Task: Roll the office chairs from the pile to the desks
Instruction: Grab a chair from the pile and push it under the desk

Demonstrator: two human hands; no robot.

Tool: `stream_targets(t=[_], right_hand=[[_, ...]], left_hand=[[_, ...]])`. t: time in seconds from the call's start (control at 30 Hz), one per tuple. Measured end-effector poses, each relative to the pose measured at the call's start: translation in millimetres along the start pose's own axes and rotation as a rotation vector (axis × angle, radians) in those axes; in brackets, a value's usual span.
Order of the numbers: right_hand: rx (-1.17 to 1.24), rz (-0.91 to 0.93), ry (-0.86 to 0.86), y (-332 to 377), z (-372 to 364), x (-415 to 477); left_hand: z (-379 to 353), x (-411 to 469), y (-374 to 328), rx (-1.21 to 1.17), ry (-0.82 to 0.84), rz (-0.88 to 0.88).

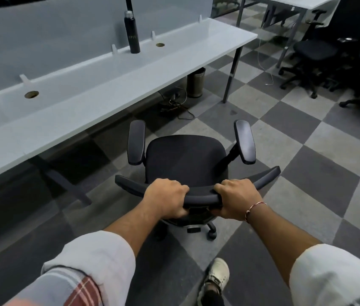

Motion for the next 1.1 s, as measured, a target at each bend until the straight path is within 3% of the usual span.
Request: stream_targets(t=[0.4,1.1], right_hand=[[0.074,0.055,-0.046,-142.1,-12.4,148.6],[0.044,0.101,-0.058,-366.8,-51.0,383.5]], left_hand=[[11.7,192.4,64.0,0.007,0.03,0.176],[38.4,497.4,152.3,0.029,0.038,0.205]])
Point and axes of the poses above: each hand's wrist, its own x-axis towards the middle knuckle, its own z-axis out of the back of the hand, y = z × x, the point moved 9 cm from there along x, towards the middle knuckle, and after that the axes turned 8 degrees about -y, right-handed, at the moved point
